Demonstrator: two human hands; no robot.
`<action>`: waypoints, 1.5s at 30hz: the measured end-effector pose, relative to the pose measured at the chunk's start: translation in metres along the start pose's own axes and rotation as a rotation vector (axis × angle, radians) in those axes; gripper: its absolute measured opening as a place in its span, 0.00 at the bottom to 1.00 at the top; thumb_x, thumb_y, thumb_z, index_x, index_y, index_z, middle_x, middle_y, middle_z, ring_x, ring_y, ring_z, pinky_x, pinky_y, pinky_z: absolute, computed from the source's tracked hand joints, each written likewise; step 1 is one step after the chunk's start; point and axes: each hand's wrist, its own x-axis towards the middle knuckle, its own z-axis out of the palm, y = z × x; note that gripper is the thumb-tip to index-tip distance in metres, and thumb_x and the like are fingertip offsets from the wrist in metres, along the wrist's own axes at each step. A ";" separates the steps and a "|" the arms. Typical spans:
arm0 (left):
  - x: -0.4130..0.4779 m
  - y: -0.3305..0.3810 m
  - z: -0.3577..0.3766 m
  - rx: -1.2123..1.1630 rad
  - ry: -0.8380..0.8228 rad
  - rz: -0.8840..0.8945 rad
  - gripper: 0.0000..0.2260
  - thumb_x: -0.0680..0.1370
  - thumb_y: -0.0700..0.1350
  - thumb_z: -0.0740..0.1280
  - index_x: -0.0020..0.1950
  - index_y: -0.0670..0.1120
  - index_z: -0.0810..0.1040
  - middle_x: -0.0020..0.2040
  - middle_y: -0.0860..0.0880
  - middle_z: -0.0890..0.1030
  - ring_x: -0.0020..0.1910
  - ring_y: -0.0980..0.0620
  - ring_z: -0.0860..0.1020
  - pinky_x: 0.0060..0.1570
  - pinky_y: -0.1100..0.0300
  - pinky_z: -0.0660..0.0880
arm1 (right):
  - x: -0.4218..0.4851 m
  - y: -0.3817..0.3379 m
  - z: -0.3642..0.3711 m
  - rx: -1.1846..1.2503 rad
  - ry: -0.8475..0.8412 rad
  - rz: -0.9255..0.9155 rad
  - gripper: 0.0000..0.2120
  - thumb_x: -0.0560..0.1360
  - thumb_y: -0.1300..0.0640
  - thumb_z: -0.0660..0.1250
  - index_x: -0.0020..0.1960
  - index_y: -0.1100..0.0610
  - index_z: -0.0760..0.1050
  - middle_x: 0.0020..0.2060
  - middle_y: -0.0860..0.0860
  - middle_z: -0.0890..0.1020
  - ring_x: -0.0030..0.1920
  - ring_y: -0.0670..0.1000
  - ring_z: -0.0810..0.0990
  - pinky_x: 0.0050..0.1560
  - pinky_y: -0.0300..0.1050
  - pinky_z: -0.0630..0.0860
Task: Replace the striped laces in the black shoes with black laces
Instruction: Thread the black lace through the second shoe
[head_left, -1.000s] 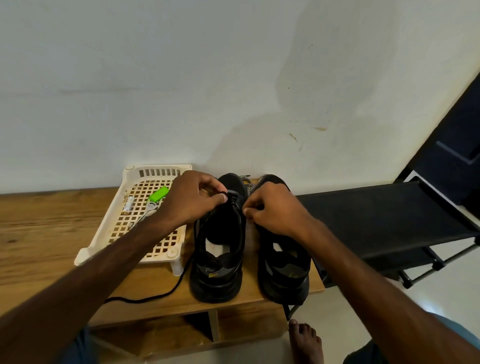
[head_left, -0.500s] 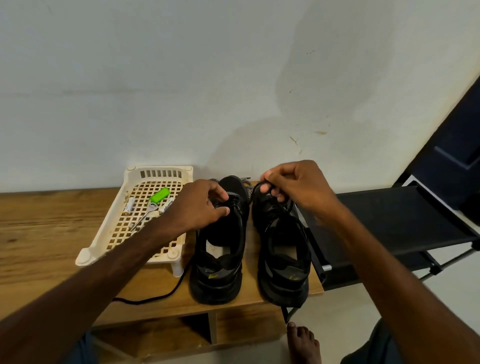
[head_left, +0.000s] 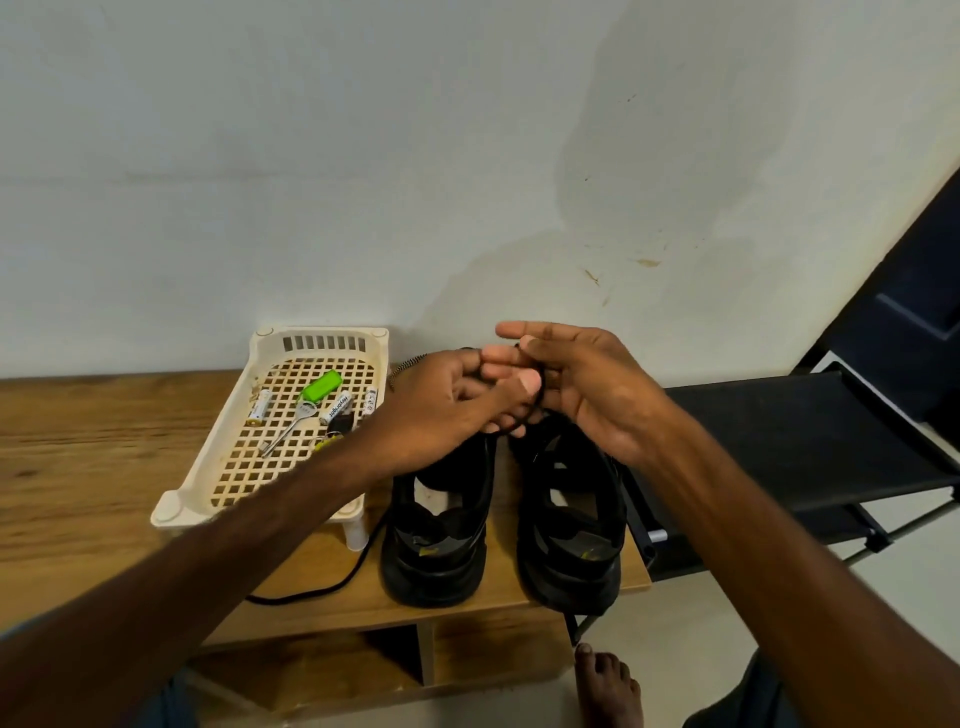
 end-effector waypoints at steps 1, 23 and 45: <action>0.000 0.000 -0.001 -0.049 0.011 -0.010 0.17 0.79 0.54 0.70 0.63 0.46 0.79 0.48 0.46 0.88 0.49 0.47 0.87 0.53 0.51 0.83 | 0.000 0.000 0.003 0.094 -0.031 0.010 0.14 0.84 0.67 0.58 0.67 0.63 0.77 0.56 0.61 0.86 0.56 0.56 0.86 0.50 0.42 0.84; -0.012 -0.016 -0.067 0.265 0.231 -0.031 0.09 0.72 0.51 0.78 0.44 0.46 0.87 0.37 0.51 0.87 0.33 0.52 0.85 0.36 0.66 0.80 | 0.013 0.024 -0.014 -1.105 0.343 -0.194 0.20 0.80 0.47 0.70 0.69 0.51 0.76 0.30 0.48 0.84 0.29 0.44 0.83 0.38 0.44 0.82; -0.023 -0.012 -0.027 0.786 0.264 -0.256 0.13 0.69 0.54 0.81 0.45 0.50 0.83 0.38 0.54 0.83 0.39 0.56 0.82 0.47 0.54 0.82 | 0.027 0.037 0.016 -1.117 0.119 -0.299 0.07 0.74 0.55 0.77 0.52 0.49 0.88 0.41 0.41 0.86 0.42 0.34 0.81 0.39 0.24 0.73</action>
